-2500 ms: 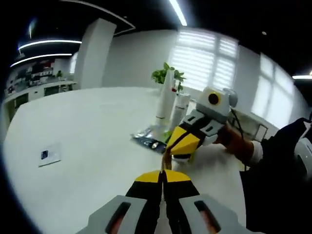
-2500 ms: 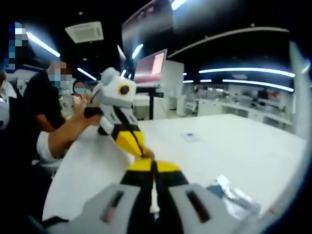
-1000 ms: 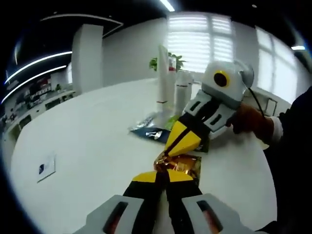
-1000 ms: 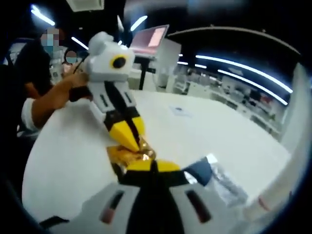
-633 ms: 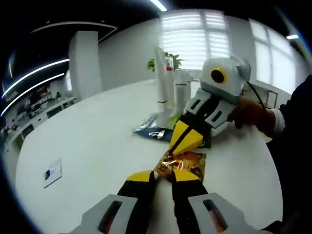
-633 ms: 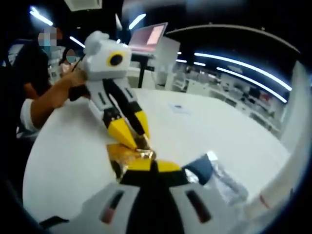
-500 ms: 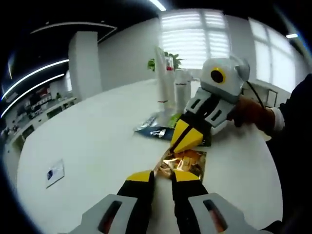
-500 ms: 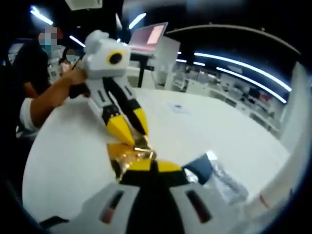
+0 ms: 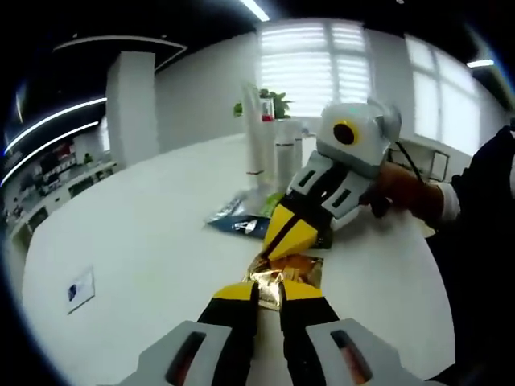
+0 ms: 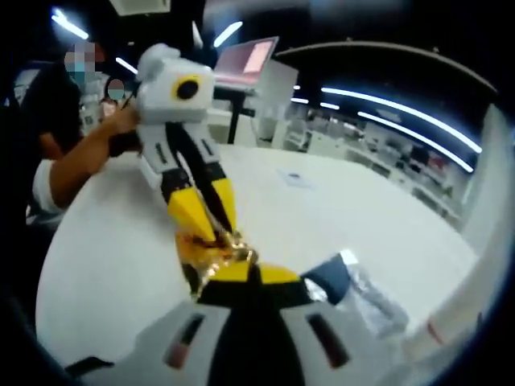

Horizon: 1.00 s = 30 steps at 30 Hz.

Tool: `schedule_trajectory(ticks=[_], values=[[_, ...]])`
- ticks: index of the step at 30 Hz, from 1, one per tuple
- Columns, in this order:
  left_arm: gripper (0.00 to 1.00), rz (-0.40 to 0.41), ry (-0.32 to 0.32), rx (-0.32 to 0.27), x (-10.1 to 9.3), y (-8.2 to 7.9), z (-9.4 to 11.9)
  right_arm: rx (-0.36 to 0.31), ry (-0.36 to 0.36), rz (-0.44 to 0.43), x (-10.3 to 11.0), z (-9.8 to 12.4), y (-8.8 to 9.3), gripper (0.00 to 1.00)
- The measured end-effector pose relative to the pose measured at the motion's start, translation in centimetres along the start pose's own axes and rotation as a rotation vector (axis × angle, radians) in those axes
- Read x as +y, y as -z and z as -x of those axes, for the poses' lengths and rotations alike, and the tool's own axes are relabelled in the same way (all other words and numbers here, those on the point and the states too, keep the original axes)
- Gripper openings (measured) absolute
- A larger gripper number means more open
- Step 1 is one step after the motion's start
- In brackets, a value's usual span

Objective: Arrange the skincare products in the storage area until every visible bottle or jar stands upright without overlapping.

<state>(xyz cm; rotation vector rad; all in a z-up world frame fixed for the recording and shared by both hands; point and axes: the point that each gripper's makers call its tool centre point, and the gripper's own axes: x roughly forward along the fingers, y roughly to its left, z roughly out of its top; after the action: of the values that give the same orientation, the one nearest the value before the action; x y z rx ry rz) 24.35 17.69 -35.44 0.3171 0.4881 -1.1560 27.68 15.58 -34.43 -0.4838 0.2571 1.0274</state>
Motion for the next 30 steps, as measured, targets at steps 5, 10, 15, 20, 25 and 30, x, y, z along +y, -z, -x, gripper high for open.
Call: schedule_trajectory(ticks=[5, 10, 15, 20, 25, 30], values=[[0.06, 0.012, 0.017, 0.004, 0.0, 0.0, -0.1, 0.001, 0.004, 0.011, 0.0, 0.0, 0.0, 0.01], [0.04, 0.027, 0.025, 0.003, 0.6, -0.1, -0.1, -0.008, 0.017, 0.03, -0.2, 0.2, -0.3, 0.04], [0.04, 0.029, 0.025, 0.002, 0.7, -0.2, 0.0, -0.02, 0.042, 0.052, -0.5, 0.3, -0.6, 0.08], [0.04, 0.026, 0.026, 0.002, 1.0, -0.2, 0.0, -0.066, 0.098, 0.081, -1.6, 0.9, -1.6, 0.07], [0.04, 0.03, 0.022, 0.003, 1.0, -0.3, 0.1, -0.079, 0.094, 0.084, -1.5, 1.0, -1.9, 0.02], [0.04, 0.03, 0.02, 0.005, 2.2, -0.4, 0.1, -0.044, 0.057, 0.089, -0.8, 0.3, -1.3, 0.0]])
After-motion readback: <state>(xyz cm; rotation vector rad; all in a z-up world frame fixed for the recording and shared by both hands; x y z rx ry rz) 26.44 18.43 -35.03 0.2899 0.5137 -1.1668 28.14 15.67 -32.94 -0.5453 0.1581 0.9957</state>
